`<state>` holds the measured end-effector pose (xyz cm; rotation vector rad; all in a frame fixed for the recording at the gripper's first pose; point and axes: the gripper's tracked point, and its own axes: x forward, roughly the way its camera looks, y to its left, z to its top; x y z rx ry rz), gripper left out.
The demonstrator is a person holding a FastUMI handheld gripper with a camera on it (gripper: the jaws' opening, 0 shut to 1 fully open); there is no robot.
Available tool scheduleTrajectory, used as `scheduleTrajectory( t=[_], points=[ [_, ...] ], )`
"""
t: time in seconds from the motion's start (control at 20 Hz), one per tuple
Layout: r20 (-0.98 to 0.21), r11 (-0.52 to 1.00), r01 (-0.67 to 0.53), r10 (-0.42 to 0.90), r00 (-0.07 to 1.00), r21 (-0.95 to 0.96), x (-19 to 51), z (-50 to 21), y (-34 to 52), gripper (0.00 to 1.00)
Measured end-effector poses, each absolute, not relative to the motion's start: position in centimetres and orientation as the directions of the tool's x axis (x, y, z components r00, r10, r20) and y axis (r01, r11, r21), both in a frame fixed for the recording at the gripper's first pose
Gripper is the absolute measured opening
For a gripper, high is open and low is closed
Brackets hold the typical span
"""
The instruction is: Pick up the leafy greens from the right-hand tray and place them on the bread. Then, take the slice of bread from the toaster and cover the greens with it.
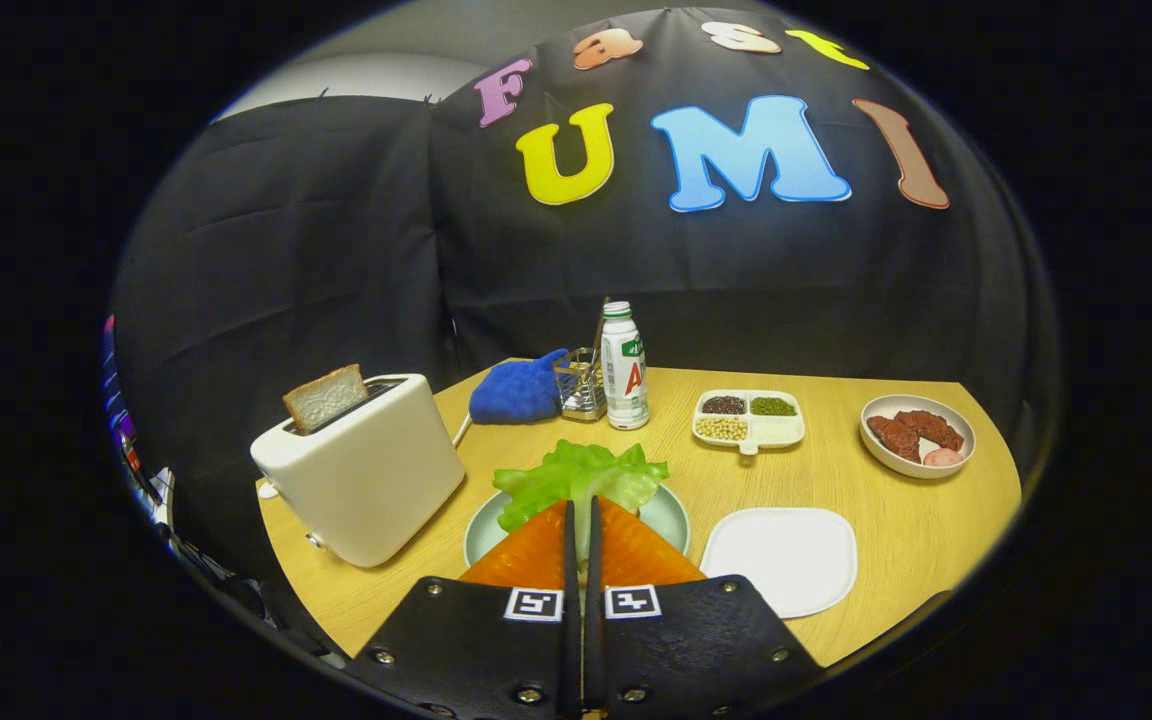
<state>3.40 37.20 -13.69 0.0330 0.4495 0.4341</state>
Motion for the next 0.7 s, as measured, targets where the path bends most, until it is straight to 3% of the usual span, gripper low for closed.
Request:
scheduleTrajectory(
  t=[0.7],
  points=[
    [-0.484,0.908,-0.393,0.41,0.773,0.143,5.0,-19.2,39.9,0.01]
  ],
)
